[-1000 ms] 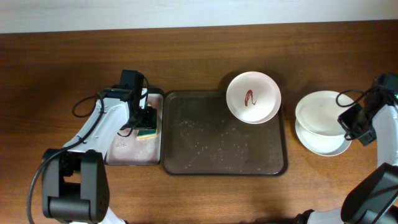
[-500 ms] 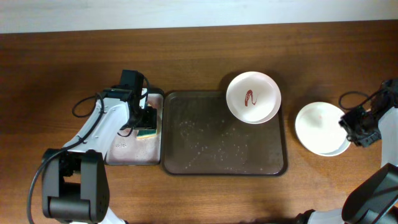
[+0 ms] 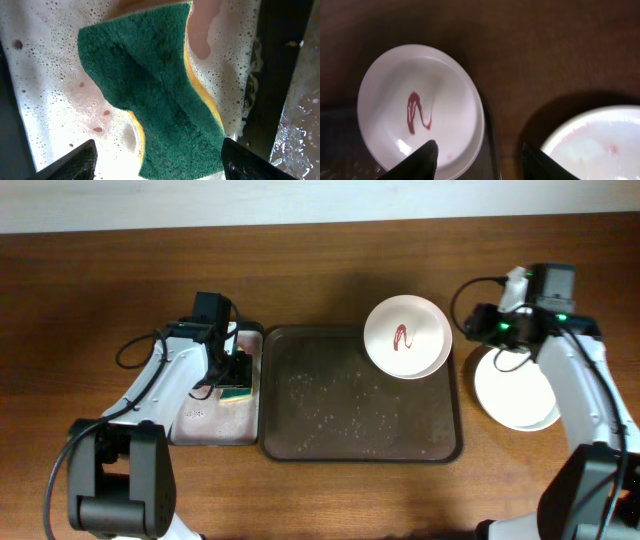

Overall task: Clean dirty plates on tray and stack at the side
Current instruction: 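Grasp the red-sauced white bowl rim with the right gripper, then drag the white bowl to the center of the brown tray, then grasp the sponge in the white tray with the left gripper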

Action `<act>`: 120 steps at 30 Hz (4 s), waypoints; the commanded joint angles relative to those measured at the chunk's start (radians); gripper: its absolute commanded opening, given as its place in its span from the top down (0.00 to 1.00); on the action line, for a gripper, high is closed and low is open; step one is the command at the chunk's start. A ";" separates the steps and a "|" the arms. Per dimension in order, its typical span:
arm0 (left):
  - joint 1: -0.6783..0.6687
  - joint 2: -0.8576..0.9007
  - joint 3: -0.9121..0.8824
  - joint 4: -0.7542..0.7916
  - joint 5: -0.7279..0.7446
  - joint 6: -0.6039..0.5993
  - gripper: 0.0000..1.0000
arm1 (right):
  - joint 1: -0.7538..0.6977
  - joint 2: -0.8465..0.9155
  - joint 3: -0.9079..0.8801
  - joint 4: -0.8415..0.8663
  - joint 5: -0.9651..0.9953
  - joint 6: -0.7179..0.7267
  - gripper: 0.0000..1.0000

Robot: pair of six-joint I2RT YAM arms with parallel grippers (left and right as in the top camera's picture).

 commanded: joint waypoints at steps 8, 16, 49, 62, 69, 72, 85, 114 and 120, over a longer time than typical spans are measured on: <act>0.003 -0.014 -0.001 -0.001 0.008 0.002 0.22 | 0.087 0.206 0.005 0.168 0.117 -0.008 0.51; 0.003 -0.014 -0.001 -0.008 0.008 0.002 0.22 | 0.089 0.293 0.005 0.184 0.063 -0.008 0.78; 0.003 -0.014 -0.001 -0.008 0.008 0.002 0.21 | 0.293 0.293 0.006 -0.048 -0.171 0.131 0.37; 0.003 -0.014 -0.001 -0.008 0.008 0.002 0.21 | 0.343 0.298 0.003 -0.024 -0.167 0.132 0.44; 0.003 -0.014 -0.001 -0.008 0.008 0.002 0.21 | 0.383 0.298 -0.025 -0.036 -0.060 0.211 0.80; 0.003 -0.014 -0.001 -0.008 0.008 0.002 0.21 | 0.383 0.298 -0.032 -0.044 -0.060 0.222 0.91; 0.003 -0.009 -0.010 0.047 0.008 0.001 0.22 | 0.383 0.298 -0.034 -0.061 -0.060 0.229 0.96; 0.003 0.112 -0.029 0.182 0.001 -0.010 0.24 | 0.383 0.298 -0.034 -0.077 -0.060 0.229 0.96; 0.003 0.112 -0.029 0.119 0.001 -0.010 0.38 | 0.383 0.298 -0.034 -0.077 -0.059 0.229 0.96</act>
